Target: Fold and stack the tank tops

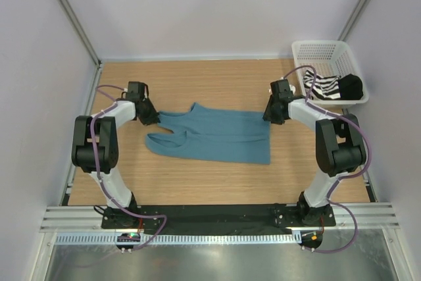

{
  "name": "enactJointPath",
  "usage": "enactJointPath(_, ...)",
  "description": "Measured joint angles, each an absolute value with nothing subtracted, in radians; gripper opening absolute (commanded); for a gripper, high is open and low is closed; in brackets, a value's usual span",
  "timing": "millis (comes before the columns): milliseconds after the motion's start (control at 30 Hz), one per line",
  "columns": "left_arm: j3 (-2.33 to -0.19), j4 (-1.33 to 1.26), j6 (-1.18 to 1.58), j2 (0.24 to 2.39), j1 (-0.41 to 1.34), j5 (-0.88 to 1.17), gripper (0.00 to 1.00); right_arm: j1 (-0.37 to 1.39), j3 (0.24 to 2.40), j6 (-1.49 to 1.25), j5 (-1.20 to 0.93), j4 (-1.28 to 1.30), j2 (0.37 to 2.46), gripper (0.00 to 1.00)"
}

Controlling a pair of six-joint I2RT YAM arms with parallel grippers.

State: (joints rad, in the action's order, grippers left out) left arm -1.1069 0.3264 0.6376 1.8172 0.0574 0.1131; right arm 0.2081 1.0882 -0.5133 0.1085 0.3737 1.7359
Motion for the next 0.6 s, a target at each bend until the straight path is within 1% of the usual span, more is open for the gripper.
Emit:
enactJointPath(33,-1.100,0.334,0.637,1.805,0.057,0.098,0.09,0.208,1.089,-0.513,0.115,0.373,1.747,0.38)
enactJointPath(100,-1.098,0.344,0.628,1.791,0.056,0.076,0.33,0.208,1.089,-0.513,0.132,0.375,1.761,0.38)
enactJointPath(200,-1.099,0.352,0.621,1.785,0.055,0.056,0.54,0.208,1.092,-0.513,0.153,0.375,1.768,0.38)
enactJointPath(233,-1.099,0.356,0.621,1.785,0.054,0.053,0.57,0.208,1.097,-0.513,0.157,0.376,1.768,0.38)
enactJointPath(333,-1.103,0.369,0.625,1.779,0.054,0.047,0.61,0.208,1.128,-0.509,0.160,0.374,1.775,0.38)
enactJointPath(500,-1.164,0.399,0.622,1.758,0.070,0.046,0.61,0.208,1.158,-0.503,0.153,0.360,1.780,0.40)
enactJointPath(600,-1.231,0.405,0.619,1.751,0.105,0.046,0.61,0.208,1.171,-0.499,0.144,0.364,1.789,0.38)
